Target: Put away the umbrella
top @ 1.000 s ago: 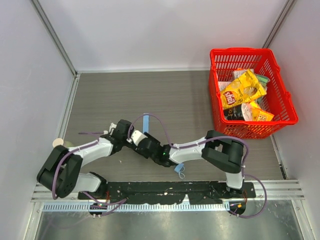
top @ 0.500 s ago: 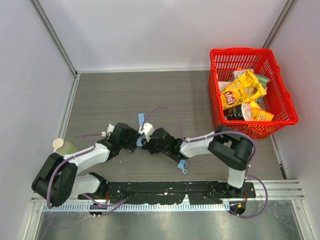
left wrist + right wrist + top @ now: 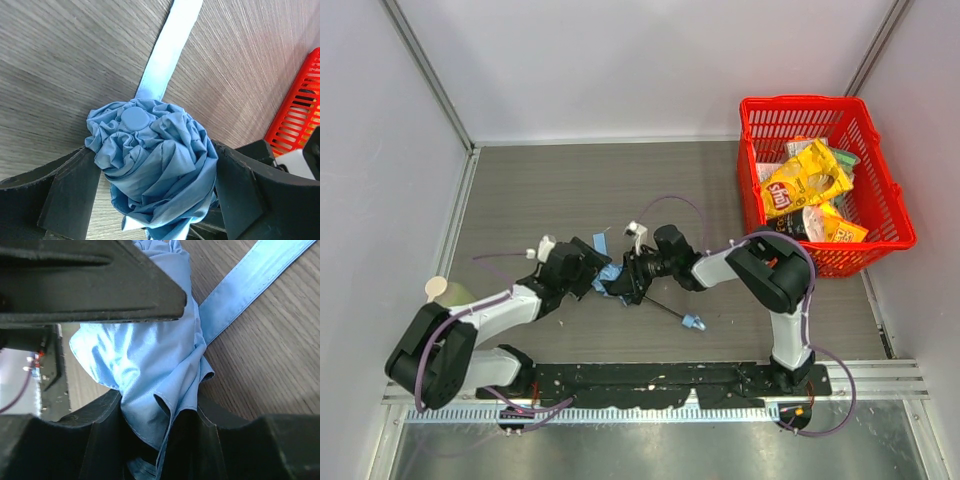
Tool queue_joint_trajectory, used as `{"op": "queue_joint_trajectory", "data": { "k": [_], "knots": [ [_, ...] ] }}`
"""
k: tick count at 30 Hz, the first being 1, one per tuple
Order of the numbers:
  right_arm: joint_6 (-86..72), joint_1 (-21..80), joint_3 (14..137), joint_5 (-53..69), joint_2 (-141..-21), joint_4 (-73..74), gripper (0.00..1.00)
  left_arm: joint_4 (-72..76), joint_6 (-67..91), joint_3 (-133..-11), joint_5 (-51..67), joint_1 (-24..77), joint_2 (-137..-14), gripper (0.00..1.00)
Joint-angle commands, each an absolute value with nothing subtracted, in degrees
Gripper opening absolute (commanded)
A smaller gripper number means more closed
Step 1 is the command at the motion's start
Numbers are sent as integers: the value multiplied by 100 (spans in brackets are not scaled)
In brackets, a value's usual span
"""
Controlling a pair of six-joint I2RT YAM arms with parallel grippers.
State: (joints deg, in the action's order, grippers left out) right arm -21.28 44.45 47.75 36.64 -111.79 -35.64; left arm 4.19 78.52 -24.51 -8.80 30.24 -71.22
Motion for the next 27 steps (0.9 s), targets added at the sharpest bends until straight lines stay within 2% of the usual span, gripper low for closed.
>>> {"op": "queue_joint_trajectory", "data": {
  "k": [1, 5, 11, 13, 15, 17, 18, 19, 20, 21, 23, 27],
  "knots": [
    [-3101, 4360, 5053, 4649, -11601, -3858, 1, 412, 7462, -2338, -985, 3058, -7505, 86],
    [-3331, 4298, 5256, 4816, -11716, -3955, 1, 808, 7453, -2303, -870, 3199, -7629, 70],
    [-3367, 4228, 5572, 4834, -11760, -3457, 1, 1117, 7427, -2092, -861, 3191, -7428, 11],
    [-3105, 4228, 5782, 4659, -11699, -2721, 1, 915, 7374, -2136, -949, 3173, -7252, 1],
    [-2726, 4228, 5906, 4195, -11550, -2008, 9, 800, 7356, -2180, -967, 3173, -7120, 0],
    [-2409, 4228, 5880, 3738, -11304, -1558, 29, 590, 7470, -2232, -1002, 3173, -7014, 0],
    [-2252, 4245, 5845, 3605, -11111, -1477, 33, 502, 7593, -2241, -1019, 3173, -6979, 0],
    [-2163, 4289, 5758, 3386, -11014, -1363, 44, 405, 7759, -2241, -1020, 3173, -6944, 0],
    [-1971, 4315, 5713, 3271, -10795, -1301, 49, 300, 7891, -2250, -993, 3155, -6917, 0],
    [-1864, 4402, 5574, 3035, -10697, -1266, 62, 160, 8093, -2276, -941, 3138, -6908, 0],
    [-1539, 4604, 5363, 2622, -10416, -1257, 71, -139, 8244, -2373, -905, 3111, -6882, 0],
    [-783, 5255, 5107, 1384, -9985, -1143, 76, -562, 8385, -2601, -905, 3085, -6873, 0]
  ]
}}
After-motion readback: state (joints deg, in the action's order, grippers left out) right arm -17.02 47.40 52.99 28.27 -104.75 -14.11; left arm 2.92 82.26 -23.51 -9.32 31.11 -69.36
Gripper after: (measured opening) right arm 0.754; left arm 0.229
